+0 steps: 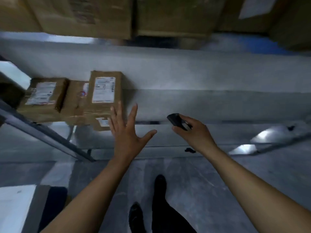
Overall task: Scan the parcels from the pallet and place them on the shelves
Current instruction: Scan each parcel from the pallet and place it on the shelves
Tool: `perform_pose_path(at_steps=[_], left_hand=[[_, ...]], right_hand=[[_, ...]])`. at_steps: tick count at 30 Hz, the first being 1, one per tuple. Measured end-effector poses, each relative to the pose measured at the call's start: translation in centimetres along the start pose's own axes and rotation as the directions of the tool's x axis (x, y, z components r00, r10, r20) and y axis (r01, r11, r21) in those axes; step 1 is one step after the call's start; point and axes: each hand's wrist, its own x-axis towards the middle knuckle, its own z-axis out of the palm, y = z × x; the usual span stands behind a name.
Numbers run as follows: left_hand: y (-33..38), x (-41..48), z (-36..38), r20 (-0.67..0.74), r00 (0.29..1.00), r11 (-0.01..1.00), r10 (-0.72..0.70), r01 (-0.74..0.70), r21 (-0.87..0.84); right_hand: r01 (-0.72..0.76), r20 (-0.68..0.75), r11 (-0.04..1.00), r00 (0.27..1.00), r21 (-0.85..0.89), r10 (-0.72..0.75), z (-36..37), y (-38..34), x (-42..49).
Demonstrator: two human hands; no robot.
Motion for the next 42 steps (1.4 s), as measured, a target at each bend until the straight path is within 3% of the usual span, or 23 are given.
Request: perform_pose_path(at_steps=[5, 11, 15, 23, 28, 32, 42], left_hand=[[9.4, -2.9, 5.1, 0.267, 0.945, 0.971, 0.191, -0.142, -0.191], [24.4, -6.5, 10.2, 0.456, 0.723, 0.841, 0.52, -0.338, -0.423], [35.7, -9.5, 14.1, 0.442, 0.591, 0.729, 0.674, -0.438, -0.526], [59.0, -20.3, 22.1, 0.391, 0.351, 0.521, 0.851, -0.467, -0.714], [69.1, -26.1, 25.7, 0.367, 0.19, 0.413, 0.911, -0.437, -0.799], [76.2, -28.2, 29.1, 0.392, 0.064, 0.381, 0.918, -0.416, -0.825], [94.7, -28.7, 41.9, 0.364, -0.005, 0.349, 0.931, -0.271, -0.897]], right_hand=[[-0.138, -0.227, 0.989, 0.966, -0.056, 0.122, -8.3, 5.6, -9.1], [-0.298, -0.531, 0.954, 0.812, -0.018, 0.243, -19.9, 11.9, -20.9], [-0.387, -0.64, 0.922, 0.702, 0.024, 0.312, -28.1, 16.6, -29.0], [-0.553, -0.792, 0.828, 0.461, 0.096, 0.4, -42.9, 25.3, -45.5], [-0.601, -0.825, 0.777, 0.334, 0.186, 0.456, -49.1, 28.9, -53.2], [-0.593, -0.852, 0.764, 0.238, 0.252, 0.466, -53.5, 31.9, -56.7], [-0.613, -0.899, 0.745, 0.126, 0.263, 0.42, -69.7, 39.3, -55.7]])
